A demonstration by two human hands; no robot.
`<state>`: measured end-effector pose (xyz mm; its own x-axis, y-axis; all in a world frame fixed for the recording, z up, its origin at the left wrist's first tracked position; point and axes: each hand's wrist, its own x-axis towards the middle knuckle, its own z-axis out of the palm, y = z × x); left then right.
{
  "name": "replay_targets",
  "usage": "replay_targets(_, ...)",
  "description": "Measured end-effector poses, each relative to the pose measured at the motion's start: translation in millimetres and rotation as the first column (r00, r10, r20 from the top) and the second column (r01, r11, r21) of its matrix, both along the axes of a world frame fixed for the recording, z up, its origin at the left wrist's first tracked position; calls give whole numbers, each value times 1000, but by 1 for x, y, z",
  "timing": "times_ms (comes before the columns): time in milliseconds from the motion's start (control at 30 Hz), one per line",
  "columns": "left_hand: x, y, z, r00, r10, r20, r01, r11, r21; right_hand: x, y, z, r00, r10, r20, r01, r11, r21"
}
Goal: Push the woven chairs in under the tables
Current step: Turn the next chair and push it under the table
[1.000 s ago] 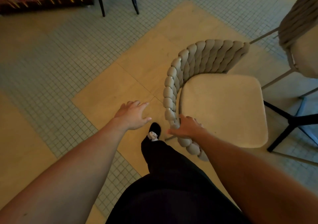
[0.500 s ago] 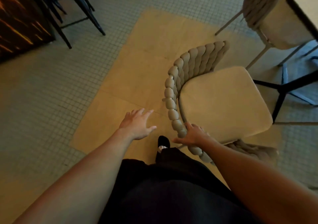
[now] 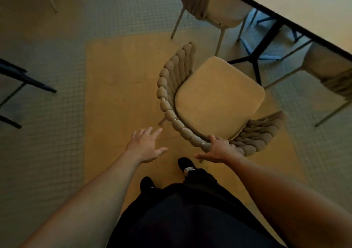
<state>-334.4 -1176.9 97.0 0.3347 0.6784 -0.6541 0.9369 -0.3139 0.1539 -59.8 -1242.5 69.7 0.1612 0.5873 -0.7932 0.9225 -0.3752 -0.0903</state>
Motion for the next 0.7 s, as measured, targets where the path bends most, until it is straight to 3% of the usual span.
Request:
replay_targets(333,-7,44,-8,925,-379,-26,380,919,106,-42,-36,3,966,-254,52,246,962,115)
replay_targets(700,61,90,-35,755,-652,-73,655,743,141,-37,-22,-12,944,-322,77,309,940,148)
